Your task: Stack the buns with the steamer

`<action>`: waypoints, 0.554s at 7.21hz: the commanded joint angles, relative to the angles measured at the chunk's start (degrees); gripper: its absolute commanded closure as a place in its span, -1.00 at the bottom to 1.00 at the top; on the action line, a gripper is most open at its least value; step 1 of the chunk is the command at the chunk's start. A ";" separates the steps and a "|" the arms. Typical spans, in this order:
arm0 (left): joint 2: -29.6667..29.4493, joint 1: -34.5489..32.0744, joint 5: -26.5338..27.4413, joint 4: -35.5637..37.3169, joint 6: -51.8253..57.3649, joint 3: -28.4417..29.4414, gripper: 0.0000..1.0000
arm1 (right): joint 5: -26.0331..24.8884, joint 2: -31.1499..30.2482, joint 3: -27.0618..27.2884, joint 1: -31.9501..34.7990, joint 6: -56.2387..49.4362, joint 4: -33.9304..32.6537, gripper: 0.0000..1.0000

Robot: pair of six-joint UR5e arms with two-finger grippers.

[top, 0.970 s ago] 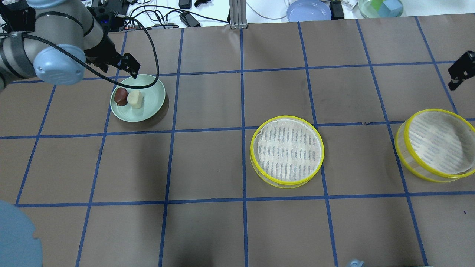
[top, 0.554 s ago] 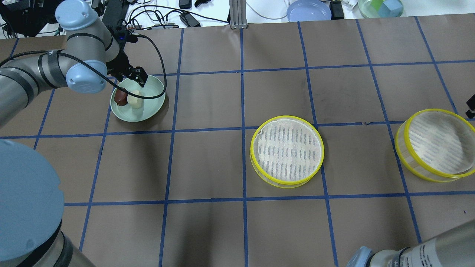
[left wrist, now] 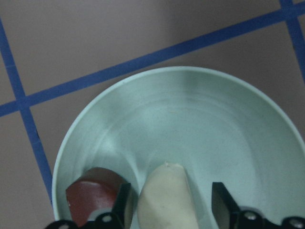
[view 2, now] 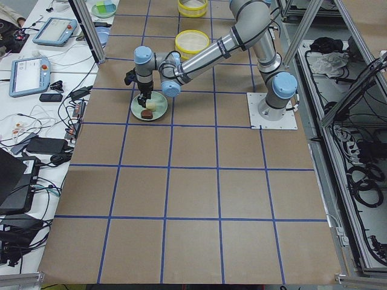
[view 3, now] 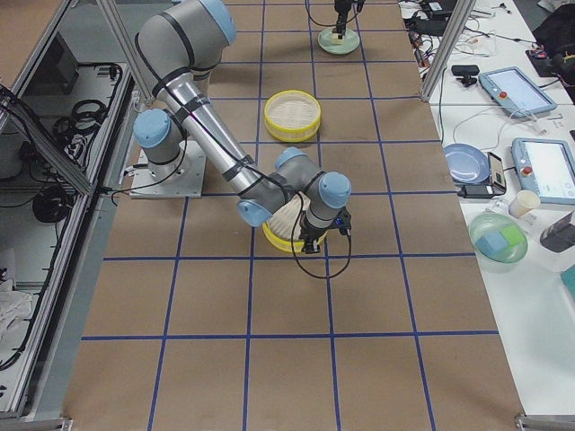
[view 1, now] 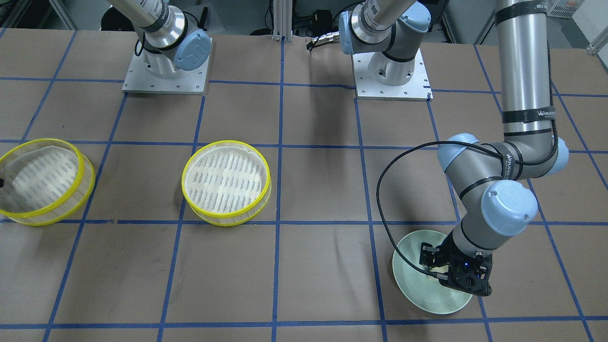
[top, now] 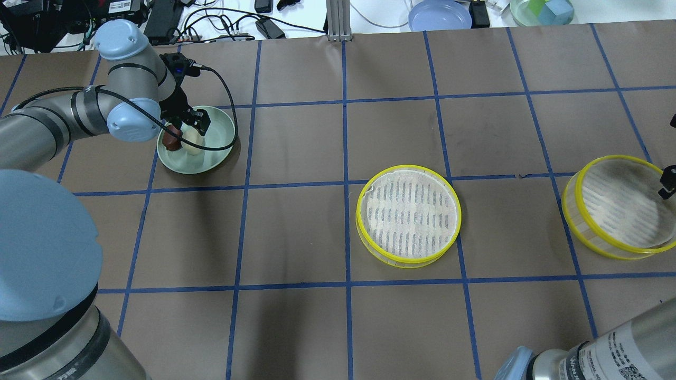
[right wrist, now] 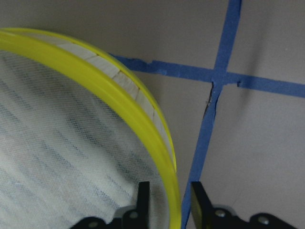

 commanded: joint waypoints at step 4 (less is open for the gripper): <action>1.28 -0.48 0.54 -4.00 -0.63 1.23 1.00 | 0.32 -9.24 -0.57 0.49 0.60 11.45 1.00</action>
